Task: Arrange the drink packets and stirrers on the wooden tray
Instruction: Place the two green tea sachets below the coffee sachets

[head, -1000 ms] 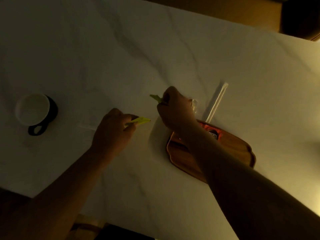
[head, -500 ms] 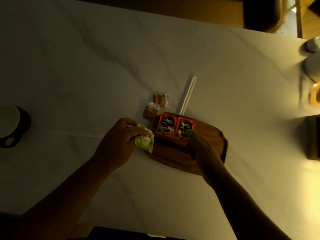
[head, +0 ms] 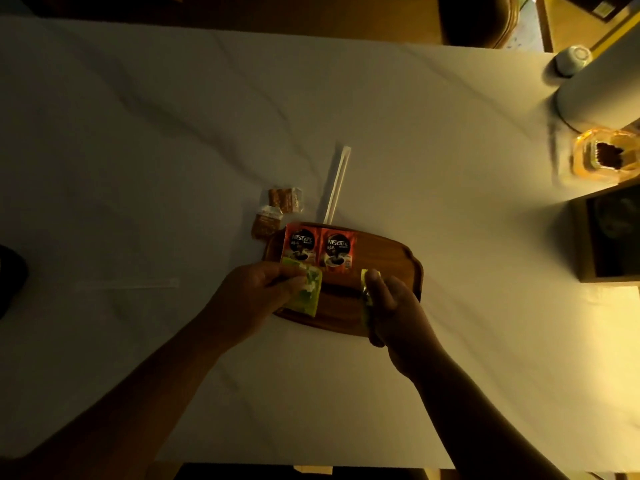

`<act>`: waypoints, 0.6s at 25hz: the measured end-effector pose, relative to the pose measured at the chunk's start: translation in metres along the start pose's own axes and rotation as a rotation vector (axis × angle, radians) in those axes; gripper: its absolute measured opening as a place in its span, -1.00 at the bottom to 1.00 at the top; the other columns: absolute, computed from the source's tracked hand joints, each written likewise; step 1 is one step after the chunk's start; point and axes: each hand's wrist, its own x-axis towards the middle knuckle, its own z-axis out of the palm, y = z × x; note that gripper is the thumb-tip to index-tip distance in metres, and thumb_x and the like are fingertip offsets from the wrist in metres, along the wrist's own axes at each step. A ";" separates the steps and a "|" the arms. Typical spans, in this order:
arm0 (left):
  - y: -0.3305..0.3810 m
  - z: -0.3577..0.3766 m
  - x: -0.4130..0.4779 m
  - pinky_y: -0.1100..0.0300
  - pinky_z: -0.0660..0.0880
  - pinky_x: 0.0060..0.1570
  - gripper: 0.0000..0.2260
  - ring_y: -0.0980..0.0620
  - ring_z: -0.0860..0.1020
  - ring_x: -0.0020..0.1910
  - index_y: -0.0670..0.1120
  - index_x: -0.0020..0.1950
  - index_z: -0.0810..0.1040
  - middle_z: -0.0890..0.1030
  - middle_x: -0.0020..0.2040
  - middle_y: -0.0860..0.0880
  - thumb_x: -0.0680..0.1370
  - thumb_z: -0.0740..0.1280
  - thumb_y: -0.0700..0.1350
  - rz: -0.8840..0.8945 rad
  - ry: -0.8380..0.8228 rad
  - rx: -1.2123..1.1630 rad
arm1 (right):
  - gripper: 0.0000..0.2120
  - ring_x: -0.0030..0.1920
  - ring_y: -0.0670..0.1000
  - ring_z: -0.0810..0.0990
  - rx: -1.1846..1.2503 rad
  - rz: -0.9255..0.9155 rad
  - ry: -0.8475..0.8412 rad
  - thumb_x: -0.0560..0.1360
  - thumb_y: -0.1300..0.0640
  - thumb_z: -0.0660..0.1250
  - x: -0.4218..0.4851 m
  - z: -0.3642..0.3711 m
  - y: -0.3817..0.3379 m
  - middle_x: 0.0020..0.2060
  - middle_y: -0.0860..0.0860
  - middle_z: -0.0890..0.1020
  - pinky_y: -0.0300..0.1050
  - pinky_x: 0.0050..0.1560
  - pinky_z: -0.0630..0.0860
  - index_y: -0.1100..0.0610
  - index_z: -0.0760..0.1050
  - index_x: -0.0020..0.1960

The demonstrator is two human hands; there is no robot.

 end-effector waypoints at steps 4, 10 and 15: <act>-0.015 0.007 -0.001 0.32 0.58 -0.34 -0.75 0.24 0.67 -0.12 0.23 0.06 0.56 0.71 -0.09 0.14 0.50 0.46 -0.09 -0.035 0.157 0.055 | -0.85 -0.39 -0.03 0.62 -0.089 0.086 0.092 0.61 -0.03 0.27 0.006 0.000 0.005 -0.14 0.10 0.67 -0.16 -0.46 0.48 0.04 0.49 0.06; -0.035 0.014 -0.001 0.40 0.41 -0.38 -0.60 0.26 0.56 -0.30 0.17 0.25 0.40 0.54 -0.19 0.24 0.48 0.46 0.07 0.032 0.287 0.471 | -0.90 -0.25 -0.14 0.70 -0.354 -0.035 0.048 0.51 0.04 0.42 0.017 0.005 0.015 -0.13 -0.05 0.67 -0.20 -0.36 0.64 -0.07 0.50 -0.03; -0.040 0.015 -0.003 0.24 0.41 -0.36 -0.54 0.02 0.59 -0.26 0.01 0.26 0.40 0.61 -0.12 0.01 0.47 0.45 0.14 0.185 0.366 0.745 | -0.80 -0.34 -0.19 0.61 -0.796 -0.171 0.128 0.49 -0.18 0.39 0.021 0.005 0.022 -0.27 -0.22 0.56 -0.27 -0.45 0.57 -0.14 0.48 0.03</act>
